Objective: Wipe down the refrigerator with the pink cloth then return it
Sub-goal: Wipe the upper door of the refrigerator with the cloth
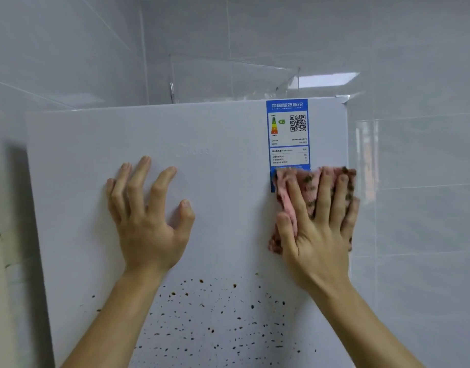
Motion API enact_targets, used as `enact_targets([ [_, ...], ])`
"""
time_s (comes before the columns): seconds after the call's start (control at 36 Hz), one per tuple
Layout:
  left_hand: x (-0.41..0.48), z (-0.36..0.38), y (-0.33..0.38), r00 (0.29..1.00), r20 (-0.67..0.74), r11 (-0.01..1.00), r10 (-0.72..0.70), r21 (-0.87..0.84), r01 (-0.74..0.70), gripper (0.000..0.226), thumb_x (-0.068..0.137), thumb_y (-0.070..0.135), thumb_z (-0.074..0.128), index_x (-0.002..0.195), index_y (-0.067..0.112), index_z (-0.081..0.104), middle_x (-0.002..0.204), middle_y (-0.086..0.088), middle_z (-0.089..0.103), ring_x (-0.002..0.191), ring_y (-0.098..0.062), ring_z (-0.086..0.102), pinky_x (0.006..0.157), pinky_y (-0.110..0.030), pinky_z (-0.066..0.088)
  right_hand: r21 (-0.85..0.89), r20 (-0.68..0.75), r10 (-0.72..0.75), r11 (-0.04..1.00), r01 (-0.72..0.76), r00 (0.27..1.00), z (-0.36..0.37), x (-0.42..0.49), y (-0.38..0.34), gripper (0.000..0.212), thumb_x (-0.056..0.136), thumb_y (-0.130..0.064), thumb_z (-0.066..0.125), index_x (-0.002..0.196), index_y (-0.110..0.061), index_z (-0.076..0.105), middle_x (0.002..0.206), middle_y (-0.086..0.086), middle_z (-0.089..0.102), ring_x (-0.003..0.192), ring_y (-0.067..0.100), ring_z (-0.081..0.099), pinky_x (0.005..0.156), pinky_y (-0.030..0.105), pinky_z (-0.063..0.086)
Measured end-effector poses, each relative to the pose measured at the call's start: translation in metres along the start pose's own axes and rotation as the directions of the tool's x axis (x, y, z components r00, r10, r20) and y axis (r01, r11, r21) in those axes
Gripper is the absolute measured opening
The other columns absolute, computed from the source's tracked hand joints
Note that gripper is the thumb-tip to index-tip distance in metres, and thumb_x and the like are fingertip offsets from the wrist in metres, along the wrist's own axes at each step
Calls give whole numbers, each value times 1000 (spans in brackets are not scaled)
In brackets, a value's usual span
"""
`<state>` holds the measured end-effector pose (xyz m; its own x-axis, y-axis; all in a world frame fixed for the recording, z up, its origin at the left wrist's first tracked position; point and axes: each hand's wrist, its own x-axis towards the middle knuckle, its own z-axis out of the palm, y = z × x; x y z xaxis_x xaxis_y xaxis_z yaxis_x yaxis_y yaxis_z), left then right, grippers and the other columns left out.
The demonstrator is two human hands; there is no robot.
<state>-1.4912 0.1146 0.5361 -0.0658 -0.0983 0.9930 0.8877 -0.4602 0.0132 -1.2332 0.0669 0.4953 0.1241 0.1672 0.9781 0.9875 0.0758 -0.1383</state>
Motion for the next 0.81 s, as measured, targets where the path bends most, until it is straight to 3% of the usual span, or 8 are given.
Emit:
enact_targets([
  [0.14,0,-3,-3,1000,24,1000,19,-3,-19,51,96,37,53,141,14,62,156,-18,46,150,-41,31,125,-62,18,19,-93,3,1000,-1,996,3,63,-32,60,109,-54,11,165,-37,22,175,13,8,162,36,4,130,59,4],
  [0.25,0,-6,-3,999,48,1000,17,-26,-15,53,96,37,53,142,14,61,157,-17,45,151,-39,29,126,-62,17,39,-153,9,999,-3,988,7,62,-41,60,109,-43,28,166,-25,18,174,16,14,161,36,9,130,56,9],
  [0.47,1,-18,-9,991,131,997,31,-72,-22,54,101,31,42,151,15,53,163,-11,39,156,-34,25,130,-55,12,-2,-2,-203,979,203,979,16,-43,-53,64,100,-42,50,161,-30,37,172,19,19,159,42,16,128,61,15],
  [0.58,5,-29,-24,987,157,994,37,-106,-21,54,104,29,36,153,10,49,165,-12,37,156,-31,27,130,-50,17,-12,4,-242,970,242,970,15,-41,-56,59,103,-46,47,160,-32,39,171,15,24,159,38,20,126,62,22],
  [0.67,8,-35,-43,989,146,998,10,-64,0,53,102,27,39,151,10,51,164,-14,37,155,-34,28,127,-53,21,-25,-22,-298,954,297,954,12,-11,-62,59,105,-50,47,160,-33,38,172,11,25,160,33,20,125,61,25],
  [0.72,10,-38,-56,990,143,999,-11,-34,16,52,102,27,40,151,12,52,164,-15,36,155,-35,27,127,-54,20,-27,-45,-287,958,286,957,10,18,-70,61,104,-53,48,161,-35,36,172,10,24,161,32,18,126,61,23],
  [0.81,13,-44,-75,988,154,999,-14,-40,21,52,102,28,39,152,13,50,165,-13,35,156,-33,26,129,-45,16,-23,-86,-202,979,201,976,15,55,-101,61,105,-57,44,161,-36,36,172,12,22,161,35,14,128,60,14],
])
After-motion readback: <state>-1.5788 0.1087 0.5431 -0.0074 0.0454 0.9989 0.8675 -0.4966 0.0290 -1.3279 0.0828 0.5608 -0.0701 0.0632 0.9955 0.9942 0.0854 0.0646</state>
